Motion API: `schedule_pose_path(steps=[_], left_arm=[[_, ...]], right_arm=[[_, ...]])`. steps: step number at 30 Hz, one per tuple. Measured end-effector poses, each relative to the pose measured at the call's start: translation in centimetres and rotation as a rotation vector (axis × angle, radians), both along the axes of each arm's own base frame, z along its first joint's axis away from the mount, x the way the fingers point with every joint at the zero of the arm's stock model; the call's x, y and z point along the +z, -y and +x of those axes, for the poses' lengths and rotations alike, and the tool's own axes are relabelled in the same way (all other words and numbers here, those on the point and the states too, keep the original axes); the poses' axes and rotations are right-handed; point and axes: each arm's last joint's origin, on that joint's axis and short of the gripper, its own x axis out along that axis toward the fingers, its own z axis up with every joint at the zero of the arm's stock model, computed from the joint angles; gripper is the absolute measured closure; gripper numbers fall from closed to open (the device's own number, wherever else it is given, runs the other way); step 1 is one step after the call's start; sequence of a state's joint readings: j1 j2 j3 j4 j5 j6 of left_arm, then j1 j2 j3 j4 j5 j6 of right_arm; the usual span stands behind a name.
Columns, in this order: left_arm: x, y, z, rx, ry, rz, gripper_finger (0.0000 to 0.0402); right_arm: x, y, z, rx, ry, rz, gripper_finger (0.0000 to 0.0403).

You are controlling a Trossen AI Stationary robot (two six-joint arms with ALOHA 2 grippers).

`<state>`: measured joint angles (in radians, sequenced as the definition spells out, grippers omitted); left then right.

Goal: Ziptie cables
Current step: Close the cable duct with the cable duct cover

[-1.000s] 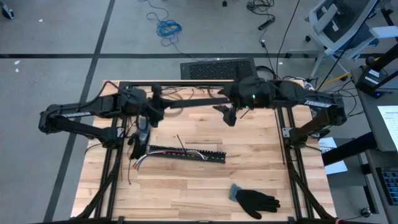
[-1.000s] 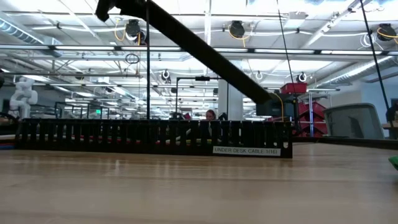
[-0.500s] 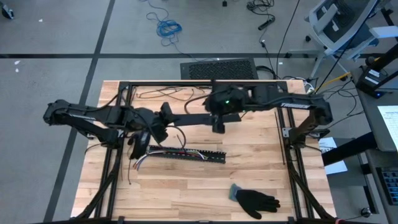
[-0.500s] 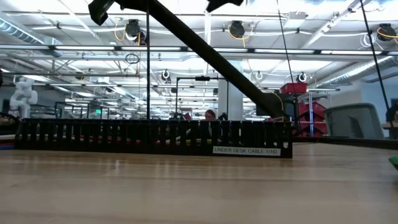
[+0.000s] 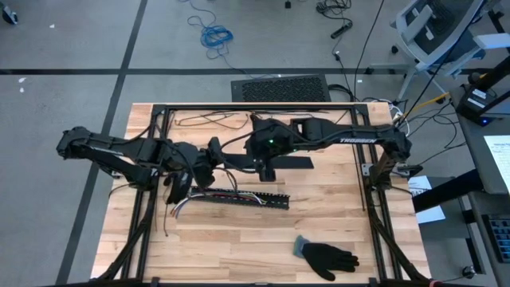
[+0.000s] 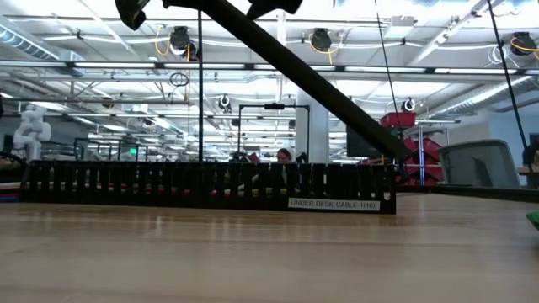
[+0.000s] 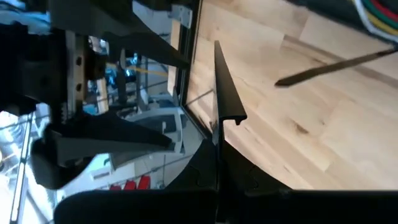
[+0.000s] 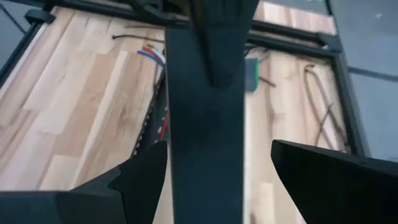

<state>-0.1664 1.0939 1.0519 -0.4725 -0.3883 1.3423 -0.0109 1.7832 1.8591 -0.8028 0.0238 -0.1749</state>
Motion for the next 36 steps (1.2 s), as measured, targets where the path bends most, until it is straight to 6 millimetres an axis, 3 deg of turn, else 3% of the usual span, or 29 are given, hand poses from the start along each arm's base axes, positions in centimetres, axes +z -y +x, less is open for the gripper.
schedule_pose_path(steps=[15, 36], left_arm=[[0.2, 0.4, 0.1, -0.029, 0.028, -0.007, 0.0401], [0.3, 0.5, 0.2, -0.06, 0.038, -0.024, 0.0401]], right_arm=[[-1.1, -1.2, 0.8, 0.027, -0.026, 0.07, 0.0123], [-1.7, -1.0, 1.5, 0.006, -0.02, 0.064, 0.0124]])
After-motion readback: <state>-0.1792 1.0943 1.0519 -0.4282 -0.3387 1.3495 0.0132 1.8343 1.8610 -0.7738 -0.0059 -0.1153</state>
